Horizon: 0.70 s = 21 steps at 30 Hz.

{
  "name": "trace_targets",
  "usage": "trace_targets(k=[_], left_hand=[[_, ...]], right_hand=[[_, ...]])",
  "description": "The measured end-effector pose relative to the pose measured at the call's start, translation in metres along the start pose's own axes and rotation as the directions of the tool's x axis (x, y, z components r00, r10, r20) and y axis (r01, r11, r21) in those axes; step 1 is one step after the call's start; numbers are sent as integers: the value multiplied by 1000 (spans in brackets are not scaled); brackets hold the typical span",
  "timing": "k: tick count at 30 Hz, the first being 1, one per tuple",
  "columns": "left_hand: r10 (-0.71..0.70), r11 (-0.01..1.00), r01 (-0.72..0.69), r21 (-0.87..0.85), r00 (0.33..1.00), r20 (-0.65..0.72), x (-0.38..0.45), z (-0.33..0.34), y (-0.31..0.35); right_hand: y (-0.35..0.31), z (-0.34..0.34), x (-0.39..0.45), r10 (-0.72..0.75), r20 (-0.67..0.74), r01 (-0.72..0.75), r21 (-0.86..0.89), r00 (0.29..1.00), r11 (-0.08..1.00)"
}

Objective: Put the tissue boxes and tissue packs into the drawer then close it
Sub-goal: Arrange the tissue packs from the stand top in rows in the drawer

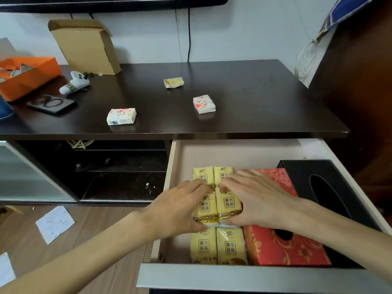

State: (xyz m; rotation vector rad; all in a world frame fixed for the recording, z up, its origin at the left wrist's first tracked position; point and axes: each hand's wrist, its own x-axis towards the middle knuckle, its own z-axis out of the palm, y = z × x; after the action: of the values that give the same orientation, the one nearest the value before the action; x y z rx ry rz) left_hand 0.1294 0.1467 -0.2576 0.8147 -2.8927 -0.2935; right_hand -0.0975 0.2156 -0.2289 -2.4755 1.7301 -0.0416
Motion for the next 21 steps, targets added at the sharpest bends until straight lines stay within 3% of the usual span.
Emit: trace_targets(k=[6,14,18,21], left_hand=[[62,996,-58,71,996,-63,0,11,-2],[40,999,-39,7,999,-37,-5,14,-6],[42,999,-40,35,997,-58,-7,12,-4],[23,1000,-21,21,993,-119,-8,-10,-9]], right_hand=[[-9,2,9,-28,72,35,-100,997,994],[-12,8,15,-10,130,31,-158,991,987],[-6,-4,16,-15,168,21,-31,986,999],[4,-24,24,-18,63,8,158,998,987]])
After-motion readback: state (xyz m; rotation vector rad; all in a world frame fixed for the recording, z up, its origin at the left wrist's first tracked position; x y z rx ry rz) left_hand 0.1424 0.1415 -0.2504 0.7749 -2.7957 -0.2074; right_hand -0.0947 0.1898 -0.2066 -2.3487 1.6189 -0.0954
